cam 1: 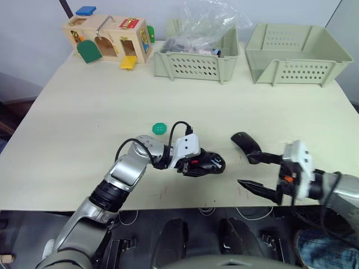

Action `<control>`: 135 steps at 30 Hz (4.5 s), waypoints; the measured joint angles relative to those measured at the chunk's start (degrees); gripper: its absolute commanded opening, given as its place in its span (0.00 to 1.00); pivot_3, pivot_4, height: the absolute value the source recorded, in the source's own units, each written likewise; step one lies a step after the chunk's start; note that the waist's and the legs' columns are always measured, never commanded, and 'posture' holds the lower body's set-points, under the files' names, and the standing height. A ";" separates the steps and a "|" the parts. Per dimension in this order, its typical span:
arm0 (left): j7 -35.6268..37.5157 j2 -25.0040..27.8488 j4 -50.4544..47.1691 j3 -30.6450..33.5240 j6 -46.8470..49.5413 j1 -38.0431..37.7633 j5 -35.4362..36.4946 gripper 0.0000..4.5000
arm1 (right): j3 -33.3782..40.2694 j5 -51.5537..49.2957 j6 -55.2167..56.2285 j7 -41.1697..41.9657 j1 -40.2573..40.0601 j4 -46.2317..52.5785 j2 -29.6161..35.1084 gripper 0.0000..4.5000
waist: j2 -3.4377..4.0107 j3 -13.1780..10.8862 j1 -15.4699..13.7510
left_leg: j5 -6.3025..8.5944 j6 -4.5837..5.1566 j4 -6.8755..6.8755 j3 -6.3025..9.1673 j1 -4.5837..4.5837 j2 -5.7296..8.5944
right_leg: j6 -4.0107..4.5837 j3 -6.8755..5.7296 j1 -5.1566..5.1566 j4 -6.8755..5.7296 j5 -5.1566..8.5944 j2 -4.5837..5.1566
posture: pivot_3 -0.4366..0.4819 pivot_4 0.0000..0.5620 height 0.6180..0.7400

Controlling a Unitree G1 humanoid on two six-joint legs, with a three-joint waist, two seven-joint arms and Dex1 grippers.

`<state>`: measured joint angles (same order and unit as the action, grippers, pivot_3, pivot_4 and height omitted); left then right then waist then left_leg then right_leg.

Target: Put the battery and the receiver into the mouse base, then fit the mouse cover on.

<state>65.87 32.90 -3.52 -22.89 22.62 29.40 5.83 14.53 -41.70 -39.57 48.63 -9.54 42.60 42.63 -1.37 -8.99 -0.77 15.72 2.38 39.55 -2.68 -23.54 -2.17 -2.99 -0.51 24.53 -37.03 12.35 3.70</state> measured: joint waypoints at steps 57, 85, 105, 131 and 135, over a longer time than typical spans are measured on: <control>7.39 7.32 -20.12 49.78 0.19 -46.09 40.41 0.94 | -9.39 -0.78 -33.29 -30.23 25.21 -14.60 -3.49 1.00 | 0.10 -0.10 0.32 | 0.03 -0.02 -0.32 -0.08 0.71 -0.05 | 0.35 -0.09 -0.68 0.30 0.23 0.22 | 0.48 0.27 1.00; 3.87 7.06 -22.32 47.09 -1.56 -47.12 39.20 0.94 | -12.31 7.07 -32.64 -30.28 26.13 -16.65 -7.89 1.00 | 0.13 -0.12 0.26 | 0.03 -0.02 -0.36 -0.11 0.62 -0.08 | 0.34 -0.08 -0.54 0.31 0.24 0.23 | 0.48 0.27 1.00; 3.83 7.06 -22.31 46.83 -1.76 -46.97 38.63 0.94 | -12.27 8.08 -32.67 -30.47 24.41 -14.80 -9.06 1.00 | 0.15 -0.15 0.28 | 0.03 -0.02 -0.42 -0.11 0.58 -0.14 | 0.32 -0.08 -0.48 0.35 0.26 0.24 | 0.48 0.27 1.00; 3.95 7.06 -22.09 46.31 -1.78 -46.00 38.19 0.95 | -11.23 9.02 -32.66 -30.63 23.28 -13.50 -9.89 0.84 | 0.22 -0.21 0.26 | 0.03 -0.02 -0.46 -0.13 0.43 -0.13 | 0.33 -0.08 -0.33 0.38 0.25 0.24 | 0.48 0.27 1.00; 4.04 7.10 -21.33 45.55 -1.83 -45.73 38.14 0.95 | -11.23 9.40 -32.66 -30.51 23.28 -13.28 -9.84 0.84 | 0.22 -0.22 0.26 | 0.03 -0.02 -0.46 -0.13 0.42 -0.13 | 0.33 -0.08 -0.32 0.38 0.25 0.24 | 0.48 0.27 1.00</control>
<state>69.91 40.00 -24.85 22.66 20.79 -16.33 43.97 3.30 -32.30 -72.22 18.12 13.73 29.33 32.79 -1.15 -9.21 -0.51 15.75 2.36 39.09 -2.80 -23.11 -2.30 -2.66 -0.59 24.21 -36.65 12.60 3.94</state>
